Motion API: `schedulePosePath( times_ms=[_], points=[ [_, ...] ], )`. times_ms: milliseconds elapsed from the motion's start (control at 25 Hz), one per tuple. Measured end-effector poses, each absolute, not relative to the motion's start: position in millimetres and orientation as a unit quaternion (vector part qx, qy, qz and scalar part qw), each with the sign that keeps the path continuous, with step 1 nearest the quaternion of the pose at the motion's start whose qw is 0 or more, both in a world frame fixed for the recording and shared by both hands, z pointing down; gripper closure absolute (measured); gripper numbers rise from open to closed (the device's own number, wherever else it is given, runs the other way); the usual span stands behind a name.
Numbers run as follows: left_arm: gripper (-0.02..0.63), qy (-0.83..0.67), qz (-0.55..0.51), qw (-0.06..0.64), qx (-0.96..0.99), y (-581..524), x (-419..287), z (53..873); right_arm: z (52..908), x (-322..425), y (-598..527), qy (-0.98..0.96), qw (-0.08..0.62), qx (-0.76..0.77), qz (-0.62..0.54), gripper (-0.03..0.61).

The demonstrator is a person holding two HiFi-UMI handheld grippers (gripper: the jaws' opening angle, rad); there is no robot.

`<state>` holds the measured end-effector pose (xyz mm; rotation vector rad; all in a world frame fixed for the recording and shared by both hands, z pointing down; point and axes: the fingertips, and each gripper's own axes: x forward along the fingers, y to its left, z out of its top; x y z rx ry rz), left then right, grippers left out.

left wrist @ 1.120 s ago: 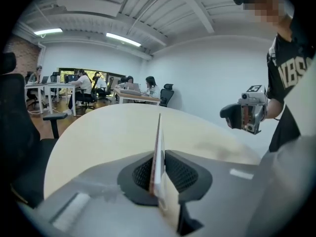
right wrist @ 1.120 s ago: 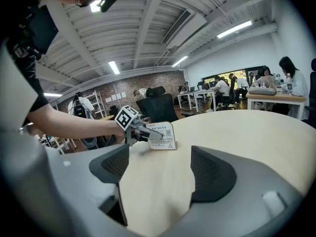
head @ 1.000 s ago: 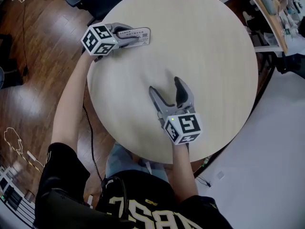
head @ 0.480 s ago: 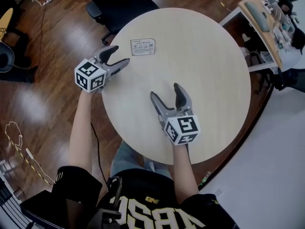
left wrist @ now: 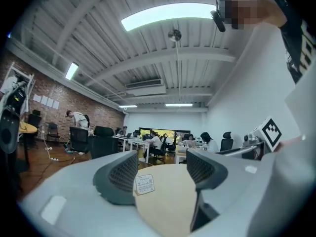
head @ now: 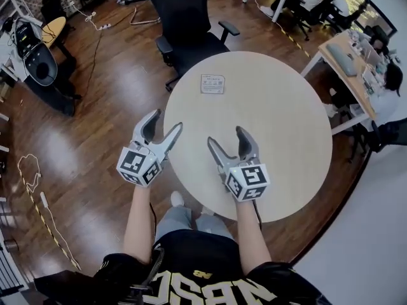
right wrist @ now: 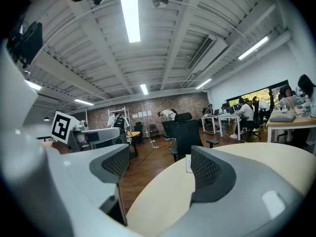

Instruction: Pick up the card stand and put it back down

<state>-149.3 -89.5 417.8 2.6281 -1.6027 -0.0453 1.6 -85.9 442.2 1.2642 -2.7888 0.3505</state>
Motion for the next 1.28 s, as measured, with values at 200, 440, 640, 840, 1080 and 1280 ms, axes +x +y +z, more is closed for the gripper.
schedulePosePath(
  times_ms=[200,440,640,840,1080,1280],
  points=[
    [0.208,-0.541,-0.027,0.035,0.840,-25,-163,401,400,-1,-43,-0.904,0.009,0.422,0.069,0.189],
    [0.268,-0.521,-0.067,0.008,0.851,27,-160,379,376,0,3,-0.890,0.001,0.455,0.035,0.189],
    [0.264,-0.533,-0.057,-0.008,0.844,52,-164,368,370,0,36,-0.878,0.016,0.478,0.026,0.189],
    [0.265,-0.543,-0.044,-0.043,0.838,66,-152,354,347,14,48,-0.861,0.001,0.508,-0.001,0.189],
    [0.267,-0.564,-0.032,-0.055,0.823,78,-126,343,342,36,54,-0.857,0.015,0.515,-0.006,0.195],
    [0.274,-0.580,-0.015,-0.050,0.813,85,-118,342,338,58,62,-0.852,-0.002,0.524,0.001,0.196]
  ],
)
